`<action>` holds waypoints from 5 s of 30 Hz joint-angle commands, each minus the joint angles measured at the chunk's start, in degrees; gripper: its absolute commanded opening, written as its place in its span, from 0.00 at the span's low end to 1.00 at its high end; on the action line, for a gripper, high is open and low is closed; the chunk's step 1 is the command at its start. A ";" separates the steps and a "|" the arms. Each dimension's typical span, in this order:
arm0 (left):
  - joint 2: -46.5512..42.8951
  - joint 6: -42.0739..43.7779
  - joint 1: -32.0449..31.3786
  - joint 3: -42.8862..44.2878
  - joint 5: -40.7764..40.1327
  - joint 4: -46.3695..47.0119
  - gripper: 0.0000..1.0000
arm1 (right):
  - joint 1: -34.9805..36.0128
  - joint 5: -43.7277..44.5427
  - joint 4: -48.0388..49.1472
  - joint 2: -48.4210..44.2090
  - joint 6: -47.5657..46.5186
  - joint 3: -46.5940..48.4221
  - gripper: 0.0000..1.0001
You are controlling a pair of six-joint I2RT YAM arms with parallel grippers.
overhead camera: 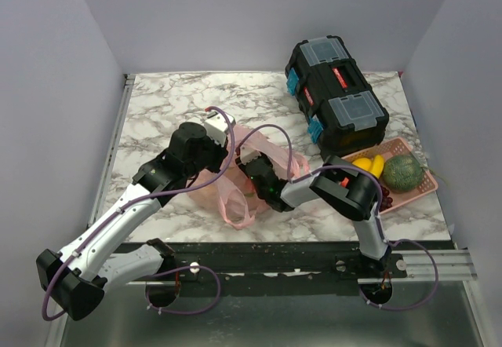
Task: Take the fake fruits out of the plastic bag
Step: Take out the fake fruit from the plastic bag, then place the fake fruit in the bin.
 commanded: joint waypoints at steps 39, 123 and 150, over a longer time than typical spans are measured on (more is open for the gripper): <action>1.61 0.05 -0.15 0.41 -1.63 -0.01 0.00 | -0.40 -40.72 -22.48 -39.14 31.41 -13.93 0.03; 1.34 -0.22 -0.12 0.68 -3.13 -0.83 0.00 | -30.39 11.00 -82.50 -70.15 74.40 -22.46 0.18; 1.56 -0.37 -0.04 0.85 -2.36 -0.82 0.00 | -30.43 9.77 -79.39 -77.35 66.67 -20.79 0.92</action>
